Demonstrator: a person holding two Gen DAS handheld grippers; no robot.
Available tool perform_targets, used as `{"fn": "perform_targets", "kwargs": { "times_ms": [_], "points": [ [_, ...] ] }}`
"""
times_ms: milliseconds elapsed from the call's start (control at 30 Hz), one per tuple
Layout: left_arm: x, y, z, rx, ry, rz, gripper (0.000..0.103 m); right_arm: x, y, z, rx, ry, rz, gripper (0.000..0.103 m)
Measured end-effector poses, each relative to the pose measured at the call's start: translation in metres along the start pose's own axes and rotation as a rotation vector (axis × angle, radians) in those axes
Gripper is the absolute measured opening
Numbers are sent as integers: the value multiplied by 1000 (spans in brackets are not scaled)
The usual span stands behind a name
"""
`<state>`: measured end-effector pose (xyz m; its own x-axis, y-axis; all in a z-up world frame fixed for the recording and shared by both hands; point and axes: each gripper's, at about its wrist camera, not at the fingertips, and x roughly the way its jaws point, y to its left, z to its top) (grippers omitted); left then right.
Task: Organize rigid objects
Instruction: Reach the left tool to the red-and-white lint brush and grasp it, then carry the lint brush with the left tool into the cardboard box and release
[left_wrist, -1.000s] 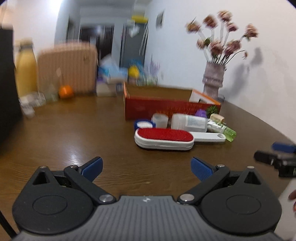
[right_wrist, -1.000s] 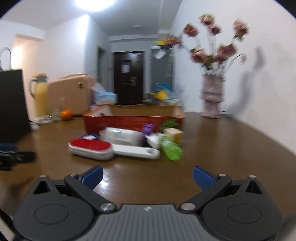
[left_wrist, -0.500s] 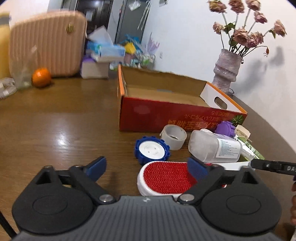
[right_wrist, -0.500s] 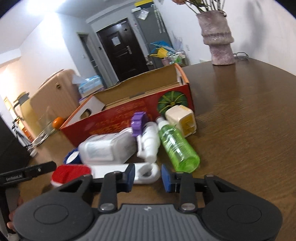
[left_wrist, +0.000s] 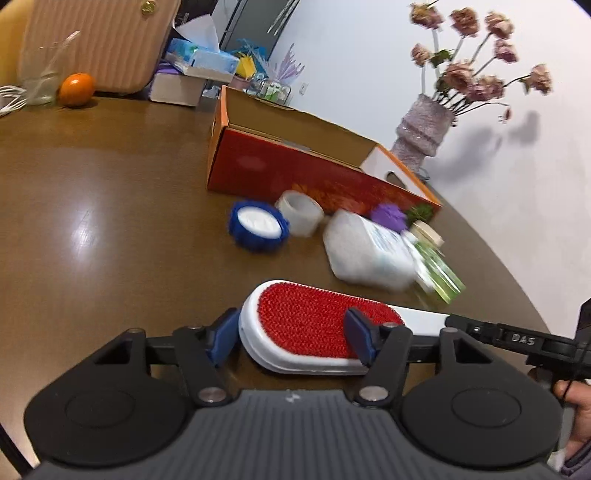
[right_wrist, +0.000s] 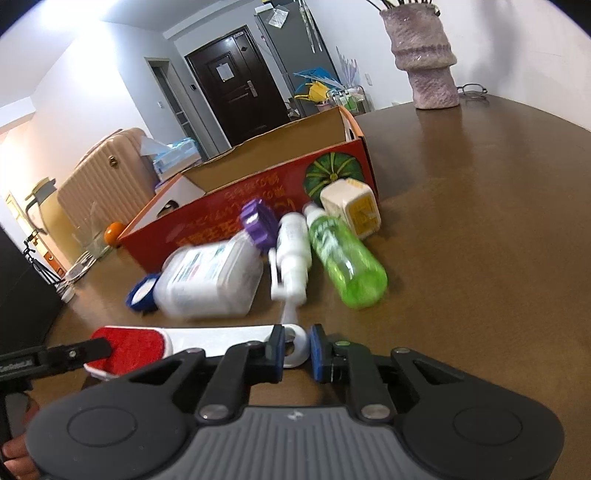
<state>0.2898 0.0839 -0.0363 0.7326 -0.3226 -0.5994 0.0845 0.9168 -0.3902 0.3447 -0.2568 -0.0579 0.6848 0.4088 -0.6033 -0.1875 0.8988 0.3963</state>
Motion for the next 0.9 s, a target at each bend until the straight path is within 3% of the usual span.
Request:
{"fn": "perform_targets", "kwargs": {
  "times_ms": [200,533,700,900],
  "points": [
    [-51,-11,-46,-78,-41,-16,55,-54,4,-50,12,-48,-26,15],
    [-101,-44,-55,5,-167,-16,54,-118,19,-68,-6,-162,-22,15],
    [-100,-55,-28,39,-206,-29,54,-125,22,-48,-24,-210,-10,15],
    [-71,-62,48,69,-279,-3,54,-97,27,26,-52,-266,10,14]
  ]
}}
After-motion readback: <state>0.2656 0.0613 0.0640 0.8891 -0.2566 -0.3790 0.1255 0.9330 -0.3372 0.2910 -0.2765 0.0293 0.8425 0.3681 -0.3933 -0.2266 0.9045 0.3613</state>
